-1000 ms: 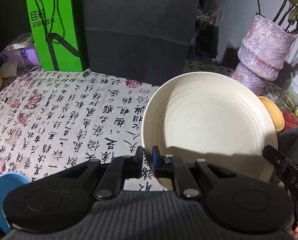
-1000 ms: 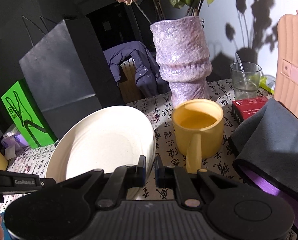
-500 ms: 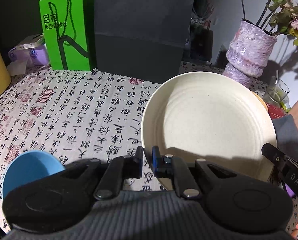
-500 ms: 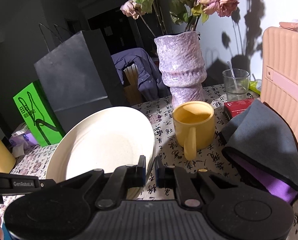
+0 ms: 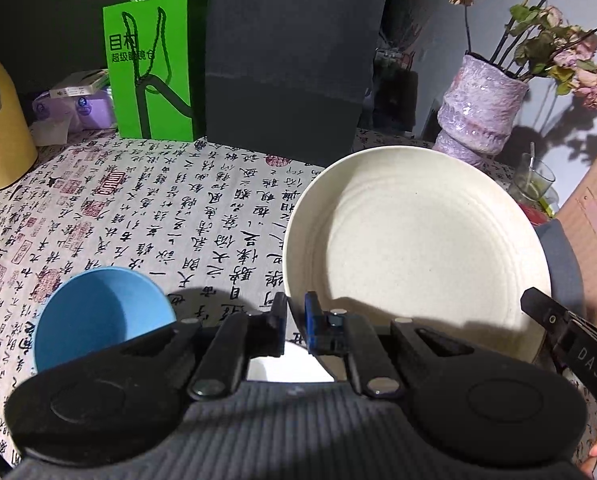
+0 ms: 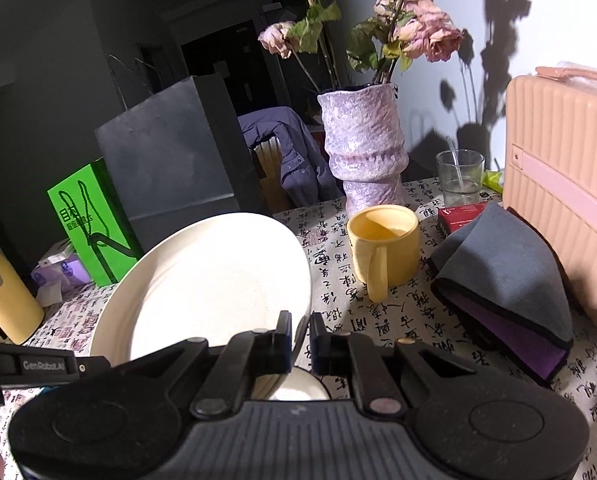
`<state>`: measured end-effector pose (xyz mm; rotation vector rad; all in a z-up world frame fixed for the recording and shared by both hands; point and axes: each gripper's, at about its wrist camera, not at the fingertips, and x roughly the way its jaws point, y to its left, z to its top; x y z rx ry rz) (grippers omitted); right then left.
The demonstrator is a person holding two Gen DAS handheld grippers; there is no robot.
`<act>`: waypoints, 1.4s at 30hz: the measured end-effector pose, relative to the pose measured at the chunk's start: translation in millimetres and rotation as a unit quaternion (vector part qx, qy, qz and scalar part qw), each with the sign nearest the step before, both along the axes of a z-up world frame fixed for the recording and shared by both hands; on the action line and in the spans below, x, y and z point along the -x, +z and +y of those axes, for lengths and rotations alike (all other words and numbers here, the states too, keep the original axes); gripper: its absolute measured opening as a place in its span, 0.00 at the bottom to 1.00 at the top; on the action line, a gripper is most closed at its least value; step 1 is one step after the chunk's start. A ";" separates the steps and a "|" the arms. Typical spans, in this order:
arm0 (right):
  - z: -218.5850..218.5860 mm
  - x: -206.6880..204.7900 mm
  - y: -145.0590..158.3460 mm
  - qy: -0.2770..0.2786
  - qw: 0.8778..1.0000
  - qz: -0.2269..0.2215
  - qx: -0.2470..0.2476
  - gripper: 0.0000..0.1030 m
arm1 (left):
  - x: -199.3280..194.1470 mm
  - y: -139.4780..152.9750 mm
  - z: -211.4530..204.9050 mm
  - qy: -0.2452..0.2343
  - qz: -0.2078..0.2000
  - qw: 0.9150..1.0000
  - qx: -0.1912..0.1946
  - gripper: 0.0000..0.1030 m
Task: Organize plates and bowls
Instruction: 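Lift the cream plate with both tools and carry it toward the bowls, then lower the held cream plate onto the other cream plate before the bowls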
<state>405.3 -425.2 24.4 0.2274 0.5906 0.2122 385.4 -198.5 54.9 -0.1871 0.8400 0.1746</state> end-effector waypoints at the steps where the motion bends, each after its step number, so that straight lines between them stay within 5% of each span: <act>1: 0.4 4.1 1.4 0.000 1.000 -0.001 0.000 0.08 | 4.4 1.7 0.7 0.000 -0.002 1.000 0.000 0.09; 42: 55.9 174.1 28.0 0.046 0.997 -0.051 0.032 0.09 | 185.0 24.5 65.2 0.029 -0.044 0.998 0.035 0.09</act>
